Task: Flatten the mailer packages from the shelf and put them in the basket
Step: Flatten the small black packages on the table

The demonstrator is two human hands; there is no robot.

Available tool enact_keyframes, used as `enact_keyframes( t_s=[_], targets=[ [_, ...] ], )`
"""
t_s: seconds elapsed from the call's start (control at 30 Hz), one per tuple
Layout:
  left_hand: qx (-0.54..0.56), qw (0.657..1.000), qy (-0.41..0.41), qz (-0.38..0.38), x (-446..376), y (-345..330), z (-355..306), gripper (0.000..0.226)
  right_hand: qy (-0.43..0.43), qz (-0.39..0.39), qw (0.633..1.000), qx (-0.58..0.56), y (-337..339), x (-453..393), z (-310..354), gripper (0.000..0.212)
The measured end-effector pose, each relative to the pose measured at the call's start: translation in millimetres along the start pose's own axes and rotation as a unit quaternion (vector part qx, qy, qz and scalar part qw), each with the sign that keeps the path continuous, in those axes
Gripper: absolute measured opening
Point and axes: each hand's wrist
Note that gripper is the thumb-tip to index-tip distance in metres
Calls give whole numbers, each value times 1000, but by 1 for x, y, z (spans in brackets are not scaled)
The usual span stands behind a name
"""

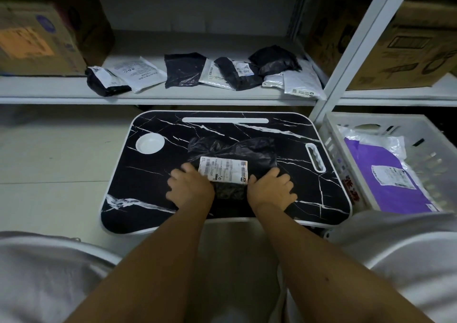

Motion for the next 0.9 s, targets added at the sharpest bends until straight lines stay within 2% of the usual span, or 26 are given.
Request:
enact_keyframes(
  t_s=[0.1,0.17,0.23,0.33,0.47,0.53,0.6,0.67,0.77,0.83,0.9],
  targets=[
    [72,991,114,3,1,10,5,62,-57,17,998,-36,5,-3,-5,62],
    [93,987,127,22,-1,15,9,61,-60,31,997,-48,8,-4,-11,59],
    [117,986,111,49,-3,17,12,58,-26,39,996,-71,10,-3,-16,55],
    [99,991,48,76,-3,19,13,51,76,47,994,-64,11,1,-14,50],
    [-46,998,-25,36,1,22,11,45,136,9,989,56,8,9,-1,45],
    [-100,990,-98,8,-3,18,8,48,167,-38,981,88,6,10,8,42],
    [-111,977,-184,-2,-11,14,1,54,226,-82,968,73,8,5,18,41],
    [-126,960,-250,5,-22,11,-10,58,296,-91,948,73,12,-5,29,48],
    [-190,932,-308,34,-37,8,-27,63,352,-72,926,111,14,-24,41,54],
    [-224,916,-326,60,-49,4,-34,66,331,-33,935,124,11,-39,43,54],
    [-235,913,-324,86,-59,-2,-35,64,291,43,947,128,5,-52,41,57]
  ],
)
Point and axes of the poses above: each hand's wrist, its own x-axis away from the middle knuckle, its own y-axis out of the back of the hand, z = x × y, and after that the axes turned 10 degrees about x, right-handed
